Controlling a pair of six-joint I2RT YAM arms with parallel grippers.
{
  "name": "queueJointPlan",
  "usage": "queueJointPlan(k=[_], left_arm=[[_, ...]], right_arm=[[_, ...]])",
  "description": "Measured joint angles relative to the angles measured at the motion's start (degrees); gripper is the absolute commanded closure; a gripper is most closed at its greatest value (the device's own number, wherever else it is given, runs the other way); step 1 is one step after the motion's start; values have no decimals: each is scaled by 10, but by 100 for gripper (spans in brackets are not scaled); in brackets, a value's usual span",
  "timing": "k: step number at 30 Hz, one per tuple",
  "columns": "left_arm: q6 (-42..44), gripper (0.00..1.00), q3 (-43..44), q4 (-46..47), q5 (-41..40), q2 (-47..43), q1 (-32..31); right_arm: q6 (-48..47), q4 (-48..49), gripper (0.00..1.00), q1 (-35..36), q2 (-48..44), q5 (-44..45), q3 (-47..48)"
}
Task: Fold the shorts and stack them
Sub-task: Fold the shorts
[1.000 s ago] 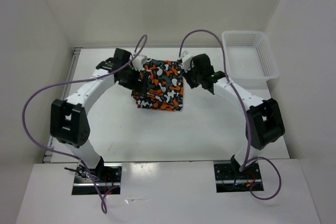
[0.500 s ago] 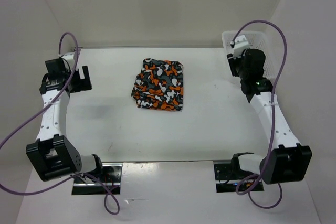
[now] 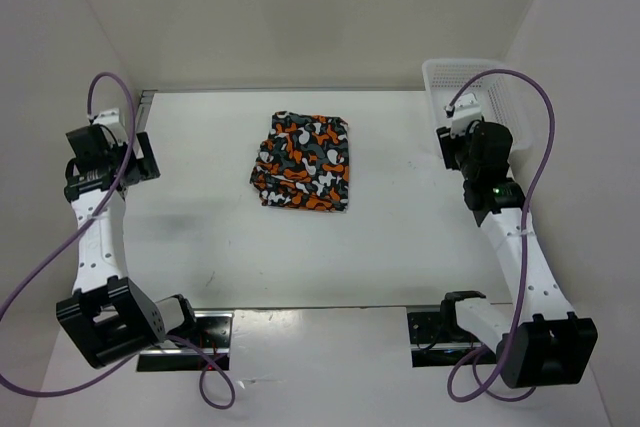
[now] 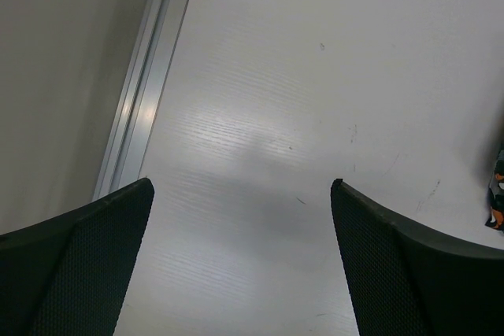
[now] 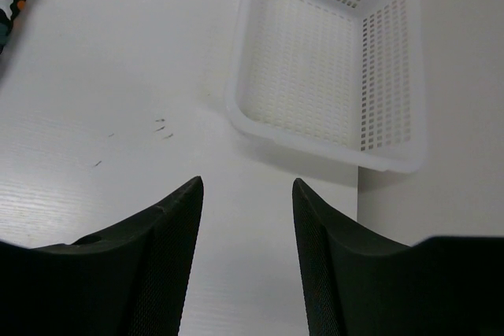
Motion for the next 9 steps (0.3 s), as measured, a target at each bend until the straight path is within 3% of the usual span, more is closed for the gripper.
queueJointPlan(k=[9], left_arm=[[0, 0, -11, 7, -2, -20, 0]], right_arm=[[1, -1, 42, 0, -10, -14, -10]])
